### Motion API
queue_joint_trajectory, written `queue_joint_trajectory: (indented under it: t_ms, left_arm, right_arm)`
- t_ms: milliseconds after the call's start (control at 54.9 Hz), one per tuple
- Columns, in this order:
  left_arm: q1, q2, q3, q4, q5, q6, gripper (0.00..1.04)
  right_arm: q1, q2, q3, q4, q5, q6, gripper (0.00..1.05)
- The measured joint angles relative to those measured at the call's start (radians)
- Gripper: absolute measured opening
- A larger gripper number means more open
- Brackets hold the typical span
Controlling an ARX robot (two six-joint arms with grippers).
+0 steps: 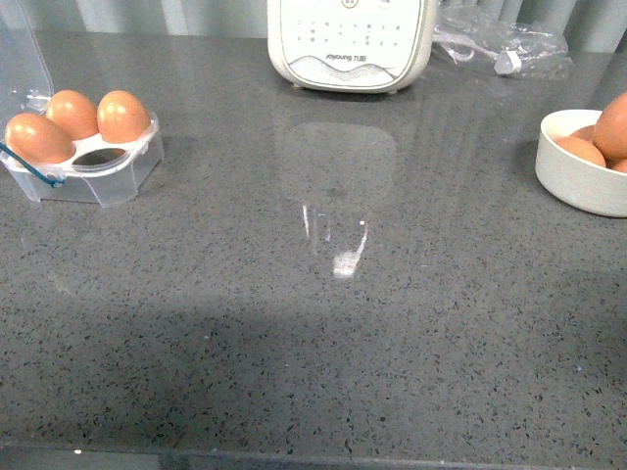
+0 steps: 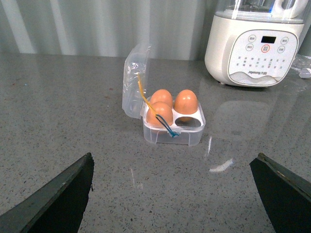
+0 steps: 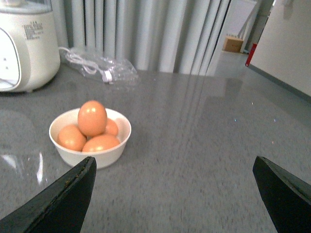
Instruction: Put egg into box
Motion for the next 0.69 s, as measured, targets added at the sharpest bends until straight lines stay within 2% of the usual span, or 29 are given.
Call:
queue_joint_trajectory:
  t_ms: [91, 164, 218, 328, 437, 692]
  left_arm:
    - [0.0, 0.0, 0.0, 0.0, 0.0, 0.0, 0.98]
    - [0.0, 0.0, 0.0, 0.0, 0.0, 0.0, 0.98]
    - [0.0, 0.0, 0.0, 0.0, 0.0, 0.0, 0.98]
    - [0.0, 0.0, 0.0, 0.0, 0.0, 0.0, 0.98]
    - [0.0, 0.0, 0.0, 0.0, 0.0, 0.0, 0.98]
    - [0.0, 0.0, 0.0, 0.0, 0.0, 0.0, 0.98]
  right_arm:
    - [-0.079, 0.219, 0.094, 0.157, -0.111, 0.0, 0.97]
    - [-0.115, 0.435, 0.202, 0.293, -0.143, -0.017, 0.97]
    - [-0.127, 0.603, 0.309, 0.309, -0.171, -0.016, 0.97]
    - [-0.121, 0.86, 0.509, 0.199, -0.229, 0.008, 0.97]
    - [-0.104, 0.954, 0.657, 0.084, -0.268, 0.027, 0.97]
    - [-0.092, 1.014, 0.748, -0.107, -0.388, 0.029, 0.97]
